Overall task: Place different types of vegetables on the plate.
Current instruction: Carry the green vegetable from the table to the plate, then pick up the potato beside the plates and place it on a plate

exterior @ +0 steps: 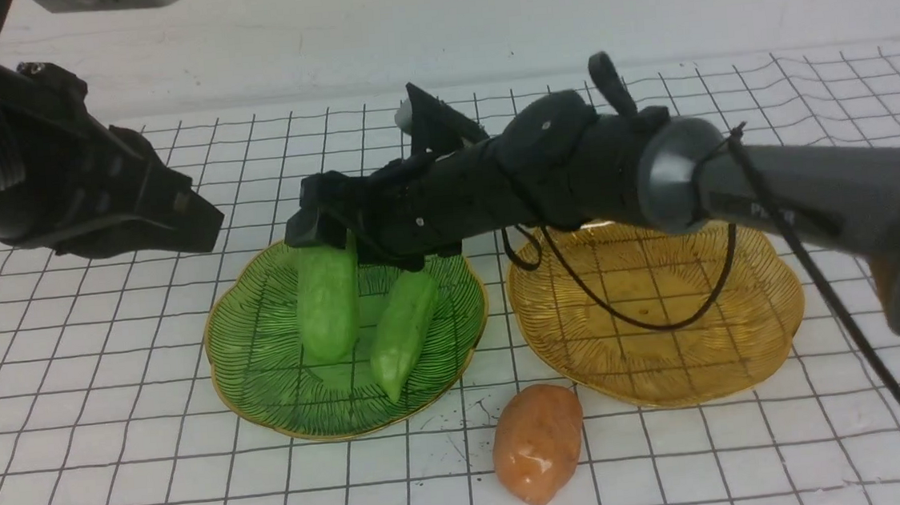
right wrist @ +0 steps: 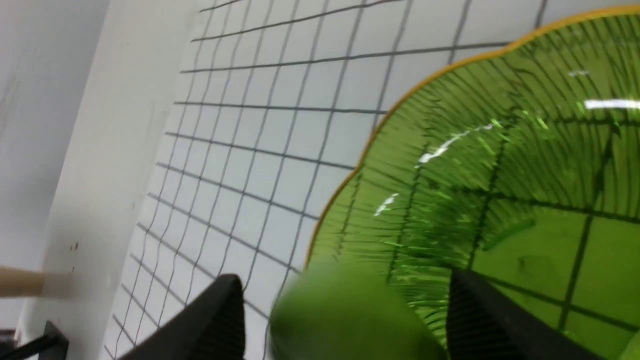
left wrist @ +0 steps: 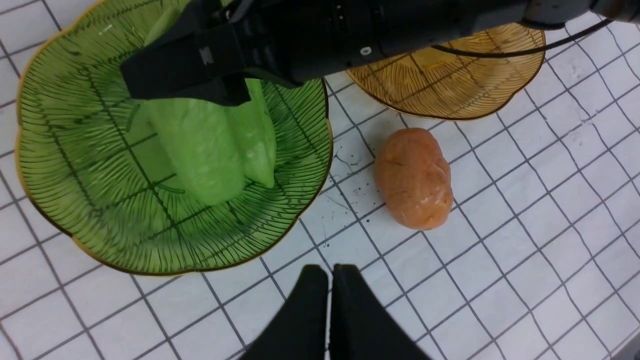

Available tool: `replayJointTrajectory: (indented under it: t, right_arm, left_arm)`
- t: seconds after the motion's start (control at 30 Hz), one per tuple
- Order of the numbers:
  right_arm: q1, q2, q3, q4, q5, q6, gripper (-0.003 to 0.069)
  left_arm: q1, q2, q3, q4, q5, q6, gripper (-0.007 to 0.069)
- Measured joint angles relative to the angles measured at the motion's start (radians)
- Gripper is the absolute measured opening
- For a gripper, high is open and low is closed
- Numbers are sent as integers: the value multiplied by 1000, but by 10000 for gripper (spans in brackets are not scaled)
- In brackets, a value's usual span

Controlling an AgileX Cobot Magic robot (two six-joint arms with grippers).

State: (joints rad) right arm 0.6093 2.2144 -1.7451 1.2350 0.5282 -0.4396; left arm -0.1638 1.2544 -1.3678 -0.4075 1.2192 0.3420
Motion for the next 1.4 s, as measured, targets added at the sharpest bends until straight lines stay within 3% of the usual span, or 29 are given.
replayJointTrajectory:
  t: [0.23,0.4,0.57,0.67,0.7,0.77,0.8,0.83,0.97,1.07,1.2,1.27,1.3,1.4]
  right_arm:
    - [-9,3,1,26,33,-47,563]
    - [-99,-79,3,-56,219,-77,496]
    - [-290,-272,3,-290,419,26,218]
    - [-368,-381,3,-452,495,94,68]
    - [-407,-444,3,-580,548,146,20]
    - [-423,-480,3,-651,583,180,5]
    - [-440,-539,3,-775,653,240,-7]
    - [-444,-556,3,-814,674,264,-10]
    - [-452,-647,3,-1000,726,333,-13]
    - [-452,-697,3,-1048,734,350,-14]
    - [-452,-750,3,-1043,739,351,-14]
    - [-452,-766,3,-1024,742,351,-14]
    - [-452,-767,3,-1022,742,349,-14]
    - [-452,-769,3,-989,742,331,-14]
  left_arm:
    - [0,0,0,-1,24,0,-8]
    - [0,0,0,0,30,0,-8]
    - [-59,1,0,20,31,-75,-8]
    - [-147,15,0,64,16,-149,-8]
    - [-243,46,0,120,-14,-217,-8]
    - [-311,71,0,166,-26,-261,-8]
    - [-395,121,0,229,-43,-354,-8]
    - [-440,157,0,264,-55,-406,-8]
    - [-558,289,0,346,-129,-511,-2]
    - [-594,357,0,362,-185,-529,17]
    - [-616,444,0,365,-282,-538,114]
    - [-616,485,0,366,-326,-537,218]
    - [-616,488,0,367,-328,-537,227]
    - [-616,548,0,375,-360,-534,429]
